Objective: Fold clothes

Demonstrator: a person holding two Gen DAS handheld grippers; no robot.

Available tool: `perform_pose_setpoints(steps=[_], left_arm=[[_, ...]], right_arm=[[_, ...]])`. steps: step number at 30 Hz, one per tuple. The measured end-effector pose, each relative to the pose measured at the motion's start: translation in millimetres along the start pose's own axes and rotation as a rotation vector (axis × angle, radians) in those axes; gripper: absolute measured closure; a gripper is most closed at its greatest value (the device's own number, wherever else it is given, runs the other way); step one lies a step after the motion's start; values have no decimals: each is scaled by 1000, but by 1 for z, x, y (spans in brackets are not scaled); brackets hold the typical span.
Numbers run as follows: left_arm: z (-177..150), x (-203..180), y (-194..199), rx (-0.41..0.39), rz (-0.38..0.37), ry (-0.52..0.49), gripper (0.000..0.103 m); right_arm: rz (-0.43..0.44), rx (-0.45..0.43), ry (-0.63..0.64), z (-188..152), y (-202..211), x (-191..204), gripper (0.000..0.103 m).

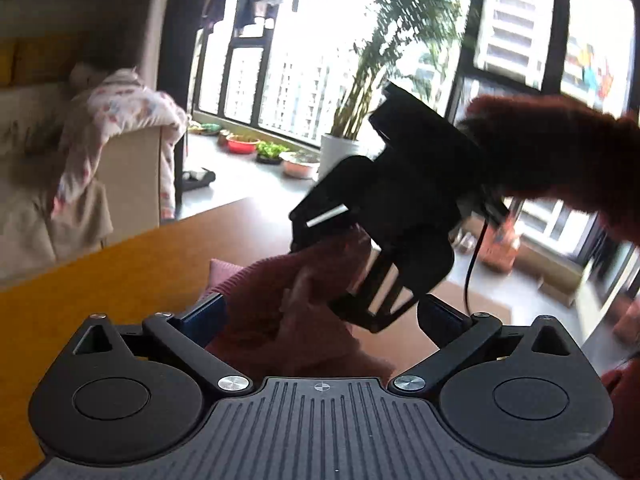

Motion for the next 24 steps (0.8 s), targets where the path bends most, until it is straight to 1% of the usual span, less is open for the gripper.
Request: perform_pose_setpoints(steps=[4,7,9,10,12,14,16,20,21,22,23,24], left_arm=[[-9,-15,-18,34,112,-78,0],[-17,-23,-27,42,175,-117,0],[-20,-22,-38,57,240,-158,0],[-20,-21,-43,68,261,-175,0],[-24,-15,-51,90,278,-188,0],[-25,-6,-57,99,257,-178,0],[-23,9,-61,97,202,-135,0],[-18,28,-62,65,-88,-2,0],[-17,31,-62,53,-136,19,0],[-16,34,-63,43,-171,39,1],[-16,38,-64,38,-175,57,2],[-17,43,-64,36,-178,76,9]], right_arm=[[48,-20,-90,-9,-2,-4,58],[73,-34,-130,-14,1,-1,57],[83,-39,-142,-15,2,-3,57],[84,-40,-143,-16,1,-4,57],[75,-39,-125,-16,2,-4,57],[48,-42,-59,-15,8,2,57],[17,-45,27,-12,19,8,59],[-17,-37,163,2,35,18,60],[-18,-35,188,6,35,20,60],[-21,-32,211,11,35,21,60],[-27,-26,228,16,32,20,60],[-35,-20,236,19,30,19,59]])
Point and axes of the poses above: each gripper's, at about its wrist camera, not at the fingertips, and y roughly against the way its jaws point, x to its left, z to its top, the point moved 8 cm from there along -y, roughly the way its jaws point, and after that the axes turned 10 degrees about x, right-handed, at the moved point
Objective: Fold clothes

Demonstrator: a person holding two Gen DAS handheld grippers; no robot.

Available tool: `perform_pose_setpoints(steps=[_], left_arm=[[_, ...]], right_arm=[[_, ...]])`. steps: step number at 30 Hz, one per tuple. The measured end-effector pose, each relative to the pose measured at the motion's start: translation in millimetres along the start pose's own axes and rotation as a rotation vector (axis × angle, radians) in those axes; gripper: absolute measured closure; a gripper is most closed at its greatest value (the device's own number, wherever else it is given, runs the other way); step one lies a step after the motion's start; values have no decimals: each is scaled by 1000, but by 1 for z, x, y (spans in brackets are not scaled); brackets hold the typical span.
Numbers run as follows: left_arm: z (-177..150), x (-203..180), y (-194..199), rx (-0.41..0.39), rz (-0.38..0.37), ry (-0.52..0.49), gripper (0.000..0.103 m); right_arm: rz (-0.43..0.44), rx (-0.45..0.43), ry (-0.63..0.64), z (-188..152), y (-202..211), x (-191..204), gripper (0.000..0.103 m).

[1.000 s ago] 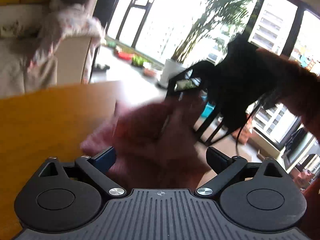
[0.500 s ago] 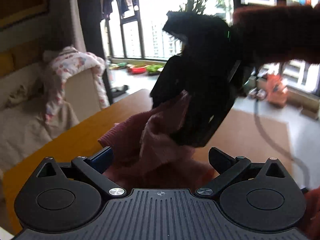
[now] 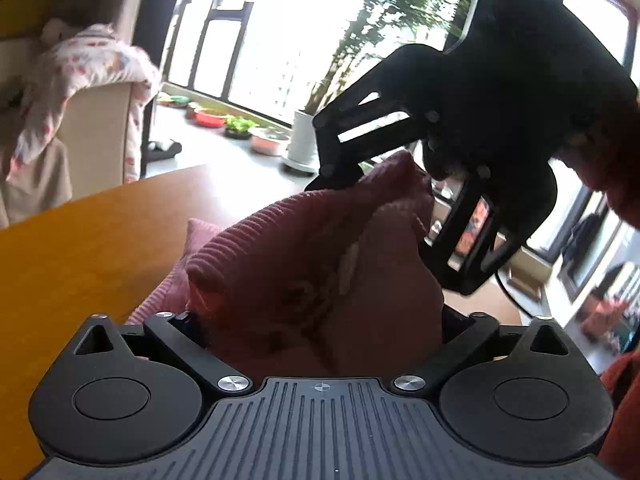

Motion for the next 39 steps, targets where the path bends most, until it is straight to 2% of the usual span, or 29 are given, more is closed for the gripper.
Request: perform_pose_setpoints(steps=[1,3,6,7,8,9,11,14,17,21,22,23,28,30,33,36,39], left_arm=[[-1,8,0,1,0,27,20],[-5,27,0,7,24,112,29],[-13,53,5,-10,68,236,29],[-15,58,7,-20,74,267,29],[-17,61,9,-28,82,285,29],[-20,64,11,-35,90,304,28],[-21,67,12,-39,92,328,28],[-21,71,11,-36,85,354,27],[-22,76,11,-34,75,380,26],[-25,78,14,-37,55,417,26],[-25,78,13,-38,58,422,26],[-25,78,13,-38,62,427,26],[-28,64,13,-48,86,456,29],[-30,47,9,-38,75,447,29],[-33,4,-9,-8,14,391,29],[-34,-43,-29,15,-66,339,23],[-34,-87,-43,46,-200,303,19]], right_arm=[[-10,4,-4,2,-2,-3,56],[-37,-9,-44,2,-1,-14,48],[-94,-97,-217,-9,16,-38,27],[-116,-135,-302,-17,25,-44,14],[-133,-178,-400,-27,34,-49,7],[-135,-218,-510,-38,42,-52,5],[-79,-283,-771,-66,48,-53,4],[76,-303,-1199,-109,26,-36,3],[206,-372,-1435,-122,-3,-17,4],[288,-423,-1526,-106,-32,-5,11],[302,-423,-1546,-101,-40,-7,18],[321,-428,-1564,-98,-48,-9,29],[370,-492,-1568,-101,-54,-11,44],[398,-479,-1516,-106,-49,-6,44],[386,-423,-1388,-118,-34,-3,43],[310,-344,-1243,-130,-20,-4,37],[219,-276,-1231,-151,-15,-13,31]])
Point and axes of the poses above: each gripper's, at about its wrist camera, not at the fingertips, and y roughly against the way its jaws point, x to its left, z to its top, the point moved 8 cm from there along -y, roughly the way its jaws point, and after that the axes turned 10 degrees about x, right-handed, at the moved point
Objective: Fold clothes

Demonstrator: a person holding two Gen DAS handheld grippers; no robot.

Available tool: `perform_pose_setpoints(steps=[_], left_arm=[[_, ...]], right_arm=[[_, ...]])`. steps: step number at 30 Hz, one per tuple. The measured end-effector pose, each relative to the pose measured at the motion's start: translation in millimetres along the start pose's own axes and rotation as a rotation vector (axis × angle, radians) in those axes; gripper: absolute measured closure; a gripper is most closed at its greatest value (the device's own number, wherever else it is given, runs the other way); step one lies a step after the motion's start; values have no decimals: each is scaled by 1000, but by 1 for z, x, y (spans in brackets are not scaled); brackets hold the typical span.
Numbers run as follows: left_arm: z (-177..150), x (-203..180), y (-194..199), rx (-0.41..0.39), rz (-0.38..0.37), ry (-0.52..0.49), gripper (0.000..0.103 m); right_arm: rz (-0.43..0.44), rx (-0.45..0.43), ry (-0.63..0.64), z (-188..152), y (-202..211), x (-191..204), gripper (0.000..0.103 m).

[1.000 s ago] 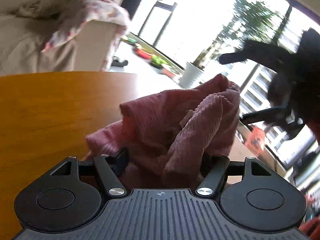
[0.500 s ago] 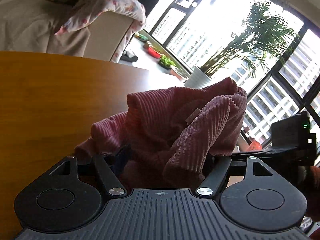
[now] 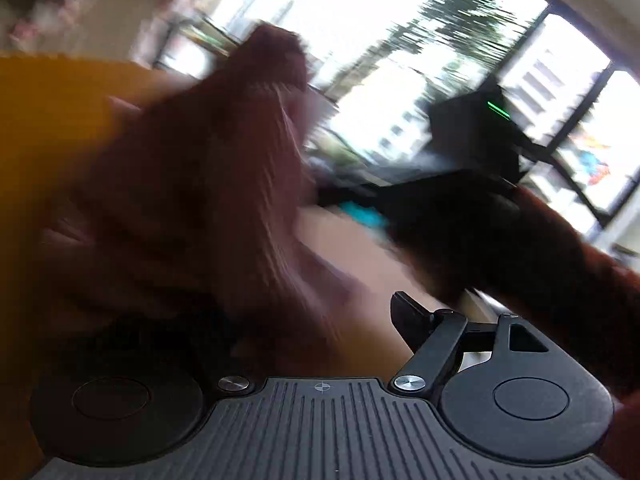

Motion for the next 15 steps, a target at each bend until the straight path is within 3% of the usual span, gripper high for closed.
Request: perform_pose_setpoints(steps=[3,4,7,11,15], left_arm=[[-4,-23,-1,37,-55,-43,13],[-1,-27,7,29,-49,-58,8],[16,-25,46,-50,-18,-53,6],[51,17,101,-230,130,61,5],[79,81,114,-327,257,216,8]], right_arm=[[-102,-4,15,3,12,-19,29],[-129,-28,-2,5,15,-24,29],[-200,-93,4,9,18,-25,29],[-272,-163,67,5,20,-8,29],[-260,-202,55,2,23,0,29]])
Point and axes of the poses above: each gripper's, at about its wrist camera, not at the fingertips, and y roughly against the way its jaws point, x to its left, z to its top, the point moved 8 cm from there along -y, roughly the way its jaws point, and after that the axes turned 10 degrees about x, right-handed, at the moved point
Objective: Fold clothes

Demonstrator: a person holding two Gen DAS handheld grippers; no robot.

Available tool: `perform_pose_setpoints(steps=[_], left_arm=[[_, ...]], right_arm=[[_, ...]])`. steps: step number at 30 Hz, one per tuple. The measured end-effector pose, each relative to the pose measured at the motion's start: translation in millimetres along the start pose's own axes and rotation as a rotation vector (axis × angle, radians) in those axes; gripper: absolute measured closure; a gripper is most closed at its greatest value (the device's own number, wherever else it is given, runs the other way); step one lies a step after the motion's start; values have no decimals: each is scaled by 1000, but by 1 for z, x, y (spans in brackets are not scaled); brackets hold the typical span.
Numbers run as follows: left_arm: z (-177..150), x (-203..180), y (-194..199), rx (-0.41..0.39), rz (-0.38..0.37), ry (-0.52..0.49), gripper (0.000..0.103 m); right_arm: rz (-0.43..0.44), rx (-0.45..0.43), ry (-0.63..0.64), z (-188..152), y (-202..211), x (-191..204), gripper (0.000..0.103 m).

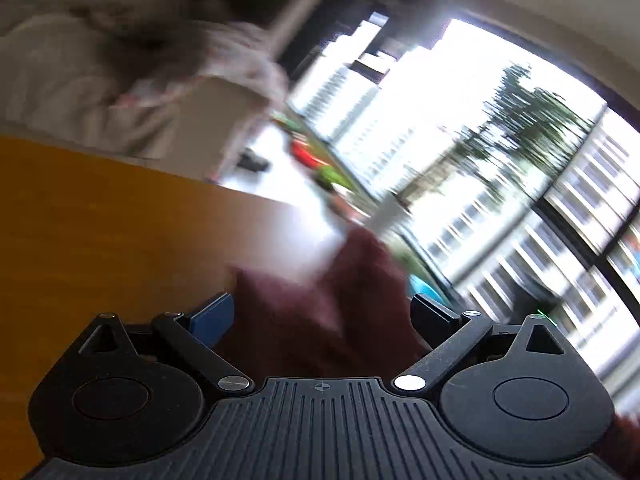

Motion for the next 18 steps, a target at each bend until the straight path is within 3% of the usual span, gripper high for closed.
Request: perform_pose_setpoints(steps=[3,5,8,10,18], left_arm=[[14,16,-26,11,22,29,17],[16,15,-48,43,65,-26,18],[7,14,-81,127,114,-59,29],[-11,7,-96,183,90,-37,36],[-71,-36,-92,273,-11,-75,36]], right_arm=[[23,-19,-60,-8,11,-1,29],[28,-46,-83,-14,18,0,26],[44,-78,-82,-18,27,5,24],[66,-88,-77,-18,31,10,20],[118,-50,-156,-4,24,-21,18]])
Point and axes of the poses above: each gripper's, at about its wrist camera, not at the fingertips, and y roughly against the way its jaws point, x to its left, z to its top, the point moved 8 cm from there along -y, roughly the way its jaws point, and after that the axes turned 10 degrees about x, right-handed, at the moved point
